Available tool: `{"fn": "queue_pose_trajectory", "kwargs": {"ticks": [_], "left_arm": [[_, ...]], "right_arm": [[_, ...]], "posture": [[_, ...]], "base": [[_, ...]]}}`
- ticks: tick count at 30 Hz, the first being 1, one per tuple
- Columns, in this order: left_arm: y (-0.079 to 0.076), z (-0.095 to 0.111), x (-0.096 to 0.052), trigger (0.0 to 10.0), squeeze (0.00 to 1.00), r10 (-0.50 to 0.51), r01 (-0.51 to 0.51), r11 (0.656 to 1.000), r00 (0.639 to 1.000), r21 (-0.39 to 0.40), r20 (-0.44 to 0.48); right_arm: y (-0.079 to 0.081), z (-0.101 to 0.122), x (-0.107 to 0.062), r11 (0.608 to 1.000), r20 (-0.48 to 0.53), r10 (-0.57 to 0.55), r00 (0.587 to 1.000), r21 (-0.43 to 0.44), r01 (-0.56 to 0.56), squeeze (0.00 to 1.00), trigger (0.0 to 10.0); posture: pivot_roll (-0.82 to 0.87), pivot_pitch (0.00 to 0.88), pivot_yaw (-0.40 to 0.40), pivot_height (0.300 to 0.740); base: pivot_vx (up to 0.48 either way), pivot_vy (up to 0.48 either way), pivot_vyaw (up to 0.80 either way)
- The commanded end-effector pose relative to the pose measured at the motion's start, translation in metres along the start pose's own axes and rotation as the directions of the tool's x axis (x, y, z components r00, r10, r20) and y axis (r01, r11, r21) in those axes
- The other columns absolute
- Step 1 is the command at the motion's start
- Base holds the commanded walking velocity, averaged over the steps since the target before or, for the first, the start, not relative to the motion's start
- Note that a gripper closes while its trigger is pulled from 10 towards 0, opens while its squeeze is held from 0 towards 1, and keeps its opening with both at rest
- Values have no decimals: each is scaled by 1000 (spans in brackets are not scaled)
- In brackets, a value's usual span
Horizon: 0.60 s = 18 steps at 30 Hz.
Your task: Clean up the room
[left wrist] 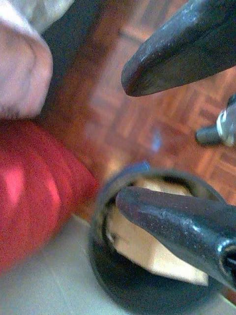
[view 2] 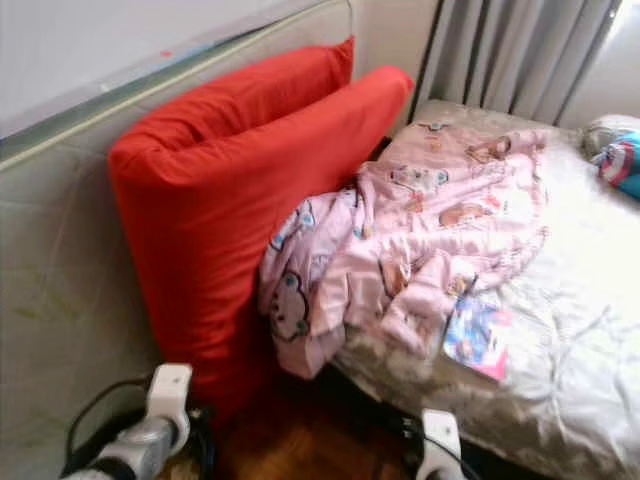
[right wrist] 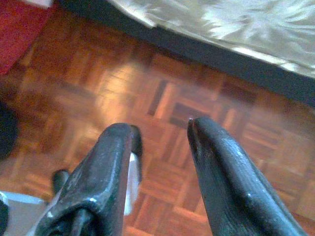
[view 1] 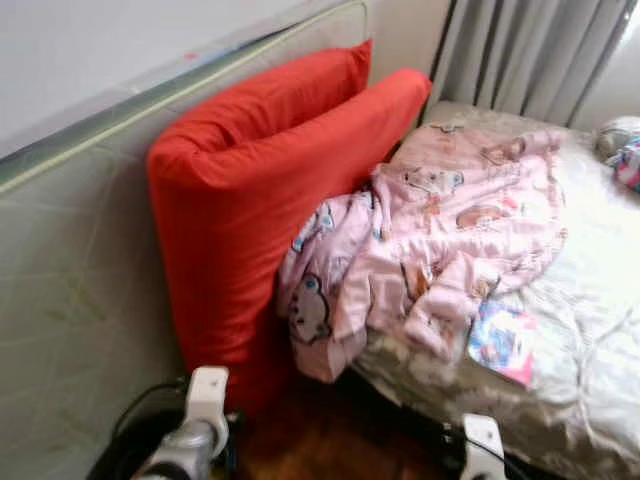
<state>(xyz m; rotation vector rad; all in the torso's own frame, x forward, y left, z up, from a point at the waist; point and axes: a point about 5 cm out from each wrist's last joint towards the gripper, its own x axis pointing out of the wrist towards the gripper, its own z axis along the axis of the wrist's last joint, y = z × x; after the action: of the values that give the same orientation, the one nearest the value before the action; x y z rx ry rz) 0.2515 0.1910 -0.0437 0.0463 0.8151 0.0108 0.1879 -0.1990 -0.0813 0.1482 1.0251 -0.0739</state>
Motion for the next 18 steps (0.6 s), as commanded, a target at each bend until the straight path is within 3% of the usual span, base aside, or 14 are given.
{"fn": "queue_pose_trajectory", "kwargs": {"ticks": [1,5,11,18], "left_arm": [[8,-9,-2,10000,0,22,-22,1000,999,-3,-38],[8,-10,-2,10000,0,21,-22,1000,999,-1,-40],[9,-9,-2,10000,0,15,-15,1000,999,9,-37],[9,-9,-2,10000,0,15,-14,1000,999,9,-37]], "right_arm": [[6,4,1,1000,15,14,1000,2,-14,0,10000],[7,4,1,1000,30,5,1000,29,-6,0,10000],[8,5,1,999,51,5,999,53,-7,0,10000],[8,5,1,997,65,-4,998,77,-1,0,10000]], "posture": [[-31,0,-19,740],[-31,0,-15,740],[-33,0,-6,740],[-33,0,-5,740]], "base": [[0,0,-800],[0,0,-706],[0,0,0],[0,-408,0]]}}
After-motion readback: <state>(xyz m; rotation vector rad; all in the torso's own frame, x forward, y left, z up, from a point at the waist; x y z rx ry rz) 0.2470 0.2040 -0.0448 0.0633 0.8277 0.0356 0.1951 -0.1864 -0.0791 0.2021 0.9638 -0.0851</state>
